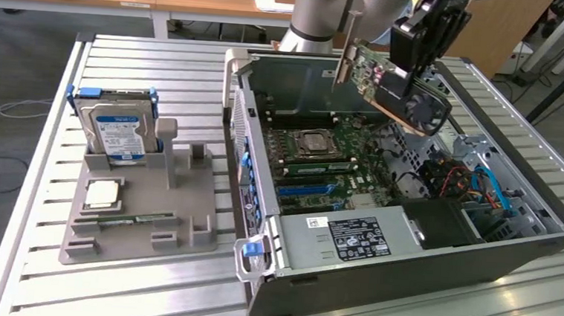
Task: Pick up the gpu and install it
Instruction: 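Insert the gpu into the slot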
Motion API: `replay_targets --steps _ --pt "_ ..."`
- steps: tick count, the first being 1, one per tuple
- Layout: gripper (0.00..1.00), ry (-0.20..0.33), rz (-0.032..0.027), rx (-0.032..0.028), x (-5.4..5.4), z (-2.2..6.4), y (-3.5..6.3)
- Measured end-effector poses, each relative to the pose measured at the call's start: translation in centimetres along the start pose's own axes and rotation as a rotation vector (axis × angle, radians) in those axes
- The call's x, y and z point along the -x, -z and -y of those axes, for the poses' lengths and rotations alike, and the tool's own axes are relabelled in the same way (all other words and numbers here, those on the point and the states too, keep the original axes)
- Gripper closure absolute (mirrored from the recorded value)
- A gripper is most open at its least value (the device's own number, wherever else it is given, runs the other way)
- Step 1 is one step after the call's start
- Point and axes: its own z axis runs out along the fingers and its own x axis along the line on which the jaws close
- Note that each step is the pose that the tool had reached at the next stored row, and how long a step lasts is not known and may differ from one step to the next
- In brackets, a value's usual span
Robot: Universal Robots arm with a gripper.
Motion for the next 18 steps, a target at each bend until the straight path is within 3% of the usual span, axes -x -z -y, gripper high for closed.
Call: replay_targets --steps 5,6,18 --pt "0.73 0.071 -0.0058 -0.0179 0.00 0.00 -0.01" --pt "0.73 0.098 -0.0079 -0.0246 0.00 0.00 -0.02" --pt "0.73 0.271 -0.0205 -0.0656 0.00 -0.01 -0.06"
